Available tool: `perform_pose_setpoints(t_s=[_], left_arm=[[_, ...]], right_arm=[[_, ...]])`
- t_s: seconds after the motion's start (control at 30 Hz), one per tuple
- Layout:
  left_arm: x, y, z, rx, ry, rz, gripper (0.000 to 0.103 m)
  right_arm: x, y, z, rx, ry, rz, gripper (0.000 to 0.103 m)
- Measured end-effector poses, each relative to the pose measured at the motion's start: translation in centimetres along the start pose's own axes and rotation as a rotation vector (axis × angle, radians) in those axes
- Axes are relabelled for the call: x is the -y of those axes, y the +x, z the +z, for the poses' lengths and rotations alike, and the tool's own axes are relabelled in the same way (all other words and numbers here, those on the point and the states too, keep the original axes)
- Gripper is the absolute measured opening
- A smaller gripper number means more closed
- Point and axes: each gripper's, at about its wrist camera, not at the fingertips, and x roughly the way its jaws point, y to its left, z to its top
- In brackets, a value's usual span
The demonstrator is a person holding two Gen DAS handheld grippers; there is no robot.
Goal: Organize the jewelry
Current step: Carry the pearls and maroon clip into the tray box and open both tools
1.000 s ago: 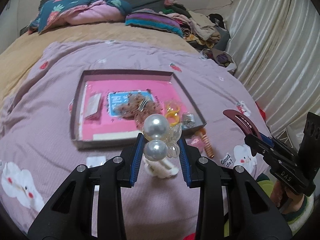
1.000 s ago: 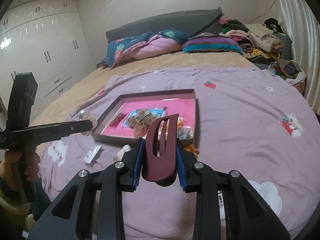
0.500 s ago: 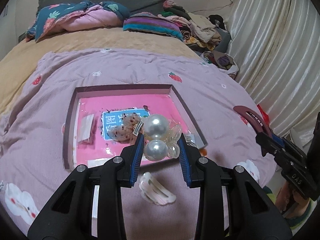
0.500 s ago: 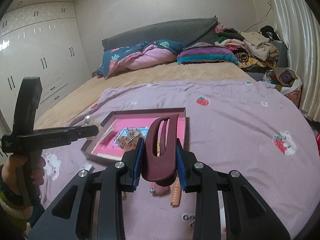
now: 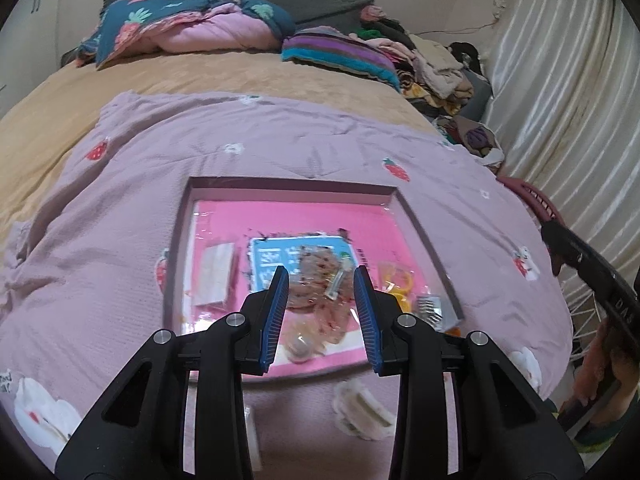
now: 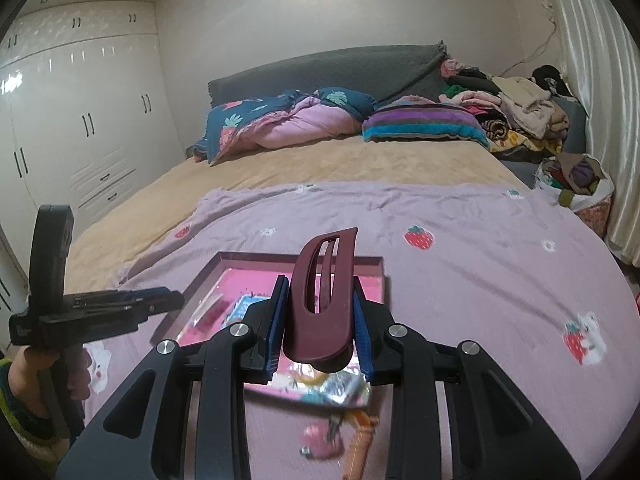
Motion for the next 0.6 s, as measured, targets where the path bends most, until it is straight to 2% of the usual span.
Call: perform_pose_setpoints(t_s=[0.27, 0.6], left_arm=[[-2.9, 2.4, -0.2, -0.043, -0.029, 0.037, 0.023], [-5.7, 5.3, -2.0, -0.119, -0.078, 0.072, 0.023]], right_arm=[[-1.0, 5.2, 0.4, -0.06, -0.041, 0.014, 0.029], [-0.9, 12.6, -4.0, -0.248, -0.053, -0.011, 0.029]])
